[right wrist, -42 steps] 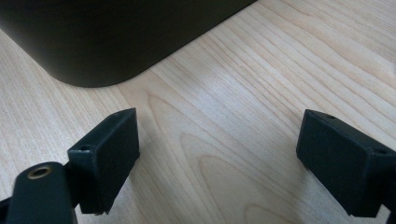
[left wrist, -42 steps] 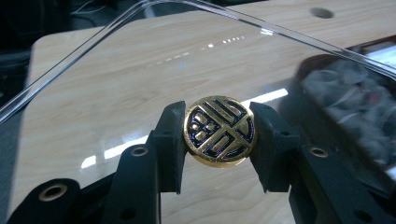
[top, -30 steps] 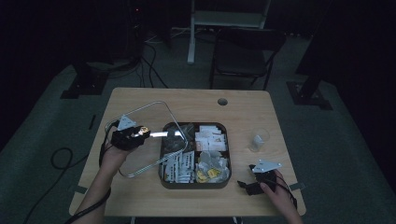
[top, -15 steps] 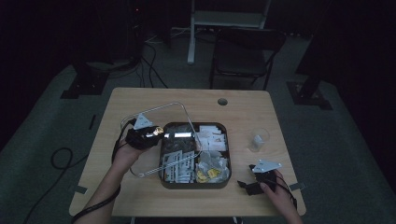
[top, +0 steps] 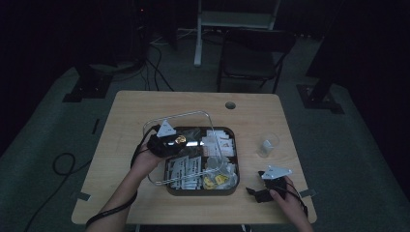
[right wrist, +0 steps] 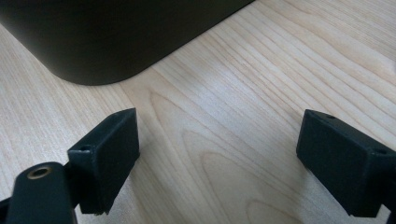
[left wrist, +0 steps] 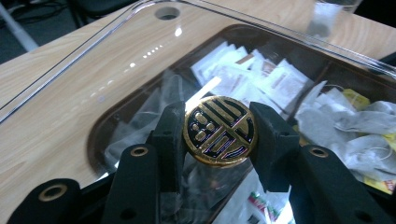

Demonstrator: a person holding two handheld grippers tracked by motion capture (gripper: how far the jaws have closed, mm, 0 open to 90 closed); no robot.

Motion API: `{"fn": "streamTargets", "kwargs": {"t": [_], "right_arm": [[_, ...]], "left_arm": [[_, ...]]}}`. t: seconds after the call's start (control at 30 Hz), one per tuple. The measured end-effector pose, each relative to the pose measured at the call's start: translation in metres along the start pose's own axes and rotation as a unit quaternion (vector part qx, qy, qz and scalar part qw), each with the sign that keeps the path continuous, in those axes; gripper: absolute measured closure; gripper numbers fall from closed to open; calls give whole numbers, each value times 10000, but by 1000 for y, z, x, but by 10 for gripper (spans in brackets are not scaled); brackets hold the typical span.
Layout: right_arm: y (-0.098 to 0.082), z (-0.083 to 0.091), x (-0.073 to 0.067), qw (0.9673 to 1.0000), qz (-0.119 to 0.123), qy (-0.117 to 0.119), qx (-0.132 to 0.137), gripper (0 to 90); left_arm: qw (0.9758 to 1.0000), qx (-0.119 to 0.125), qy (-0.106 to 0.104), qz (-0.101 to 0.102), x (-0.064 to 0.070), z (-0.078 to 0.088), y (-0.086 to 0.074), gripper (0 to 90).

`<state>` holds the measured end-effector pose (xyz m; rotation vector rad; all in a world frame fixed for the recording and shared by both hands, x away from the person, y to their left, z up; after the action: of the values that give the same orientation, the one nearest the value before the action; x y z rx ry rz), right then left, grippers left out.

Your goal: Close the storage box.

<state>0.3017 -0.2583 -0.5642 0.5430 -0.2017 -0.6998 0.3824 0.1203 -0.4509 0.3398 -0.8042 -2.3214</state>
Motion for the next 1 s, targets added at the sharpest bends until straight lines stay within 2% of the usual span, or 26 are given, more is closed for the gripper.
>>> {"fn": "streamTargets", "kwargs": {"t": [0.2,0.4,0.53,0.8,1.0], "right_arm": [[0,0,0,10000,4,-1,-1,128],[0,0,0,10000,1,-1,-1,128],[0,0,0,10000,4,-2,-1,128],[0,0,0,10000,1,0,-2,128],[0,0,0,10000,2,-1,-2,128]], "left_arm": [[9995,-78,-153,-260,12,-11,9,596],[9986,-194,-278,-418,22,-26,14,596],[9979,-290,-331,-472,27,-37,17,596],[9960,-425,-466,-628,35,-48,22,596],[9954,-465,-582,-608,33,-55,21,596]]}}
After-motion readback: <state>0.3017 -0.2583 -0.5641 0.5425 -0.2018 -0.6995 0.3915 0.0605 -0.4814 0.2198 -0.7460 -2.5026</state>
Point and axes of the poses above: each handheld gripper's, and its own axes: z roughly backward along the jaws, y roughly out of its top, x roughly to its right, the point moved 2 cm from there along -z, roughly forward along the jaws, and after that the axes turned 14 degrees about -x, right-handed, at the moved point
